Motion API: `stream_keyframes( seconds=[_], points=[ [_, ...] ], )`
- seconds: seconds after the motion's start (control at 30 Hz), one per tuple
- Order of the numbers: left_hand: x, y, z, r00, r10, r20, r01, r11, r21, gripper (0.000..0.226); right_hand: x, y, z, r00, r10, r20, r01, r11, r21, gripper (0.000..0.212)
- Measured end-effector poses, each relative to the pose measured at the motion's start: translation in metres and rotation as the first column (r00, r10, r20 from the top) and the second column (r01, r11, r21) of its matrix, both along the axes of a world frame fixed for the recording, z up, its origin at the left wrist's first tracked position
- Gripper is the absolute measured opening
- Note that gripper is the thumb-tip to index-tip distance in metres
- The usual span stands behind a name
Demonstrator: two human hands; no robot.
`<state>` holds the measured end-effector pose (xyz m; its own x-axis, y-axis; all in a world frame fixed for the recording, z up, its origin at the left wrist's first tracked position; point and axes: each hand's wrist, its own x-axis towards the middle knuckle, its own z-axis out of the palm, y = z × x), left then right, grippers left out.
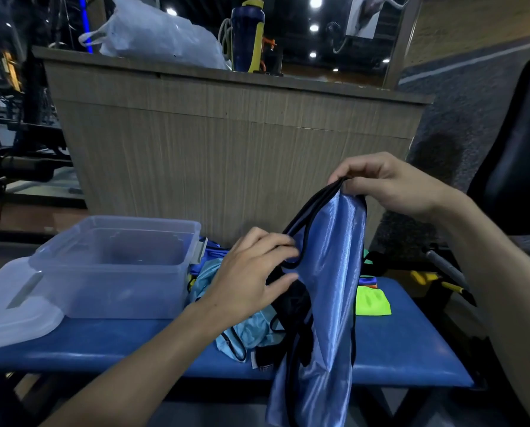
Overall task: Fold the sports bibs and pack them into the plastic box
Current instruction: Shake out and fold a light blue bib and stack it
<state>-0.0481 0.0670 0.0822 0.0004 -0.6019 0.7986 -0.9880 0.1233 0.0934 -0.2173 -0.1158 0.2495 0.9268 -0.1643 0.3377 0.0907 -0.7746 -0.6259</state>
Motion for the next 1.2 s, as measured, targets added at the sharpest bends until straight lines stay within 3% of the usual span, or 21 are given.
stream_keyframes(
  seconds=[0.17, 0.27, 0.4, 0.53, 0.6, 0.63, 0.7, 0.77, 0.8, 0.87, 0.93, 1.0, 1.1, 1.2],
  points=[
    [-0.006, -0.003, 0.004, 0.995, 0.074, -0.070, -0.076, 0.997, -0.022, 0.037, -0.003, 0.000, 0.001, 1.000, 0.012, 0.009, -0.012, 1.000, 0.014, 0.025],
    [0.000, -0.007, 0.008, 0.990, 0.121, 0.070, -0.114, 0.989, -0.093, 0.019, -0.007, -0.006, -0.001, 1.000, -0.002, 0.008, 0.002, 1.000, 0.023, 0.025],
    [0.026, -0.001, 0.026, 0.975, 0.108, 0.192, -0.104, 0.994, -0.030, 0.025, -0.018, -0.022, -0.013, 0.998, -0.058, 0.011, 0.057, 0.996, 0.066, 0.024],
    [0.034, 0.014, 0.073, 0.988, 0.150, -0.033, -0.141, 0.972, 0.190, 0.020, -0.024, -0.036, -0.034, 0.996, -0.084, 0.027, 0.078, 0.981, 0.176, 0.014],
    [0.029, 0.025, 0.110, 0.980, 0.025, -0.200, 0.032, 0.960, 0.278, 0.020, -0.026, -0.040, -0.046, 0.997, -0.070, 0.043, 0.054, 0.952, 0.302, 0.016],
    [0.025, 0.032, 0.129, 0.946, -0.091, -0.310, 0.205, 0.912, 0.355, 0.019, -0.028, -0.041, -0.052, 0.997, -0.053, 0.052, 0.028, 0.918, 0.397, 0.020],
    [0.017, 0.042, 0.158, 0.841, -0.208, -0.500, 0.492, 0.680, 0.544, 0.014, -0.030, -0.043, -0.066, 0.997, -0.009, 0.074, -0.036, 0.816, 0.577, 0.035],
    [0.011, 0.046, 0.172, 0.836, -0.226, -0.500, 0.534, 0.551, 0.642, 0.007, -0.029, -0.042, -0.080, 0.992, 0.011, 0.129, -0.097, 0.720, 0.687, 0.043],
    [0.009, 0.045, 0.176, 0.878, -0.230, -0.419, 0.472, 0.563, 0.679, 0.007, -0.026, -0.042, -0.087, 0.986, 0.006, 0.164, -0.124, 0.686, 0.717, 0.048],
    [0.013, 0.041, 0.181, 0.968, -0.201, -0.151, 0.249, 0.675, 0.694, 0.017, -0.022, -0.039, -0.095, 0.979, -0.020, 0.203, -0.141, 0.653, 0.744, 0.051],
    [0.017, 0.039, 0.184, 0.994, -0.105, 0.040, 0.058, 0.788, 0.613, 0.024, -0.019, -0.034, -0.099, 0.977, -0.049, 0.209, -0.127, 0.656, 0.744, 0.030],
    [0.016, 0.039, 0.188, 0.987, -0.034, 0.154, -0.048, 0.866, 0.497, 0.029, -0.018, -0.029, -0.098, 0.981, -0.064, 0.181, -0.090, 0.679, 0.729, 0.024],
    [0.010, 0.037, 0.192, 0.988, 0.028, 0.153, -0.089, 0.907, 0.412, 0.027, -0.018, -0.024, -0.095, 0.992, -0.059, 0.108, -0.035, 0.706, 0.708, 0.028],
    [0.001, 0.040, 0.198, 0.993, -0.055, -0.105, 0.099, 0.872, 0.479, 0.037, -0.020, -0.023, -0.091, 0.997, -0.070, 0.012, 0.044, 0.736, 0.676, 0.017]
  ],
)
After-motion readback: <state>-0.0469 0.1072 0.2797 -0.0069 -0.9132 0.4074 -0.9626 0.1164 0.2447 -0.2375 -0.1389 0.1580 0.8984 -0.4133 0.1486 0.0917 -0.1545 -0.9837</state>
